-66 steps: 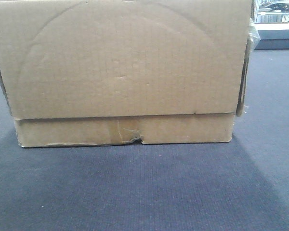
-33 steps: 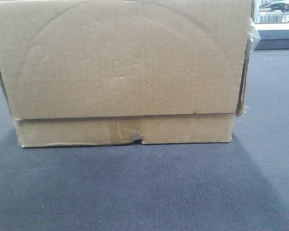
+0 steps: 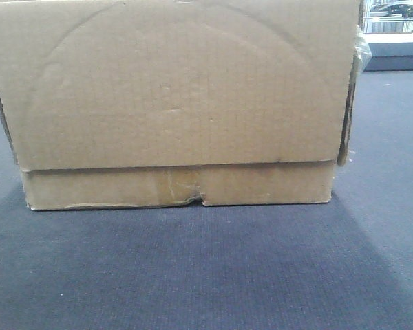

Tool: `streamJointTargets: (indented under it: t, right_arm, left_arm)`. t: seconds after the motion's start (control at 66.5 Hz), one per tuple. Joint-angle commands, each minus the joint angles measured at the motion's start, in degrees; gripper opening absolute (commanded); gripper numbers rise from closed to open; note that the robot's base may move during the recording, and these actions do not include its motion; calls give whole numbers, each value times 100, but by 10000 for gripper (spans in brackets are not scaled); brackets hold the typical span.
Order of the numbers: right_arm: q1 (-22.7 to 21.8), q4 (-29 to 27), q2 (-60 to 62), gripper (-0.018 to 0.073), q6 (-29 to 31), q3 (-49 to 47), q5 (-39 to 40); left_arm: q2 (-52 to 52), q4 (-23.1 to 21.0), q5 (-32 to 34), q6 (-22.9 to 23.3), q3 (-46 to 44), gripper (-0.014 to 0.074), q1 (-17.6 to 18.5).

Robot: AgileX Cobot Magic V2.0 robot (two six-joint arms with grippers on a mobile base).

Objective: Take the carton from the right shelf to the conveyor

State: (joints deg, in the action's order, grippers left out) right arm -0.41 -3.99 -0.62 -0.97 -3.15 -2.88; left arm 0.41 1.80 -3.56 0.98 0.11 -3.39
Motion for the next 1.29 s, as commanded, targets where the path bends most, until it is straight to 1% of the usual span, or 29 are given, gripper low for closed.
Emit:
streamJointTargets:
  t: [0.0, 0.03, 0.075, 0.165, 1.279]
  right_arm:
    - [-32, -40, 62, -69, 50, 315, 546]
    - [-32, -40, 62, -69, 50, 315, 598]
    - [-22, -40, 62, -69, 50, 315, 249]
    - [-22, 24, 62, -69, 50, 315, 128]
    - [-22, 36, 62, -69, 50, 315, 118]
  left_arm:
    - [-41, -38, 159, -46, -11, -3, -15]
    - [-41, -38, 159, -46, -11, -3, -15]
    - [-41, -38, 159, -46, -11, -3, -15]
    - [-41, -38, 159, -46, -11, -3, -15]
    - [-41, -38, 159, -46, -11, -3, -15]
